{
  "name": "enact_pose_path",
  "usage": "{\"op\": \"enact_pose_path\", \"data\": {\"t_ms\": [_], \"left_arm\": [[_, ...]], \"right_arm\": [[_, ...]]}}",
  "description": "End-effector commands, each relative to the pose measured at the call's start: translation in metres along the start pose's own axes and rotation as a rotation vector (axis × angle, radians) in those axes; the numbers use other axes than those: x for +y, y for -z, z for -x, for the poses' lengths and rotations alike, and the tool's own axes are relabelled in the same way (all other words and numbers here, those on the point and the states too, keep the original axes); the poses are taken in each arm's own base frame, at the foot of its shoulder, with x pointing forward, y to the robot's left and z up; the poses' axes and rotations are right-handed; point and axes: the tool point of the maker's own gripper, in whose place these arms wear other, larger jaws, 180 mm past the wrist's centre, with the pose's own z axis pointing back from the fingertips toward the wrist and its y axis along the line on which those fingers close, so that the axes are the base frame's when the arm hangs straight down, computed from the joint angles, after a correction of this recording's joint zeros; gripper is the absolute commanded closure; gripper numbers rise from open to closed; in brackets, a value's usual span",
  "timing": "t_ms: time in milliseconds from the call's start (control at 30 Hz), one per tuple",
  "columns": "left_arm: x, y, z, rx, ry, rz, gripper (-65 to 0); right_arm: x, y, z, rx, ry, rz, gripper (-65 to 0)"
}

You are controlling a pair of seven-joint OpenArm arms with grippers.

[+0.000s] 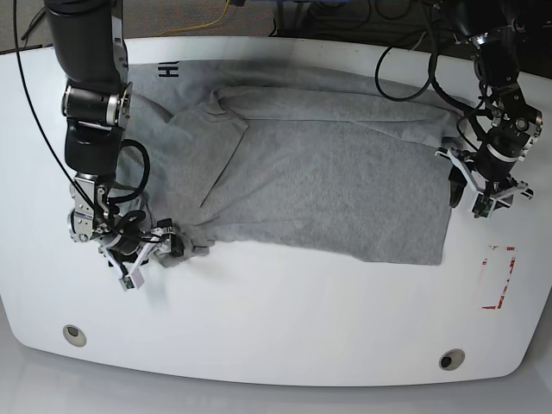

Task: Layout the t-shirt on the table in an organized manner, then fold the t-shirt properly
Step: 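Lay the corner down and open the right gripper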

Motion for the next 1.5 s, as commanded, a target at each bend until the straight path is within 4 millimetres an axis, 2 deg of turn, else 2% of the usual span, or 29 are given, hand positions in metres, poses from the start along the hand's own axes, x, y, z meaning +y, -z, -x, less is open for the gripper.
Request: {"op": "enact_pose_path", "data": {"t_ms": [0, 133, 267, 400, 600, 900, 1000, 1100, 1200, 1300, 1467], "left_arm": [[0.009, -0.003, -0.015, -0.049, 0.008, -0.022, -26.7], [0.009, -0.003, -0.015, -0.049, 0.008, -0.022, -26.7], [0.010, -0.003, -0.014, -0.049, 0.008, -0.023, -26.7], [0.010, -0.003, -0.014, -0.049, 0.008, -0.023, -26.7], [0.010, -0.003, -0.014, -0.049, 0.008, -0.023, -26.7], [0.010, -0.003, -0.014, -0.049, 0.008, -0.023, -26.7], [0.009, -0.003, -0.014, -0.048, 0.008, -0.023, -26.7], [0.009, -0.003, -0.014, -0.048, 0.008, -0.023, -26.7], [0.009, -0.003, -0.014, -0.048, 0.008, -0.023, -26.7], [0.010, -0.003, -0.012, -0.040, 0.015, -0.028, -26.7], [0.011, -0.002, -0.010, -0.021, 0.034, -0.037, -26.7]], "right_arm": [[-0.007, -0.008, -0.030, -0.079, -0.011, 0.010, -51.1], [-0.011, -0.009, -0.020, -0.063, -0.008, 0.017, -50.5], [-0.013, -0.010, -0.018, -0.061, -0.007, 0.021, -43.5], [-0.014, -0.011, -0.020, -0.066, -0.007, 0.022, -27.5], [-0.013, -0.011, -0.022, -0.070, -0.006, 0.020, -9.2], [-0.014, -0.013, -0.035, -0.090, -0.017, 0.022, -8.6], [-0.013, -0.012, -0.037, -0.091, -0.019, 0.020, -5.0], [-0.013, -0.016, -0.048, -0.108, -0.043, 0.028, 0.0], [-0.012, -0.020, -0.058, -0.121, -0.073, 0.036, 0.0], [-0.012, -0.023, -0.057, -0.095, -0.096, 0.044, 0.0], [-0.010, -0.037, -0.069, -0.081, -0.162, 0.074, 0.0]]}}
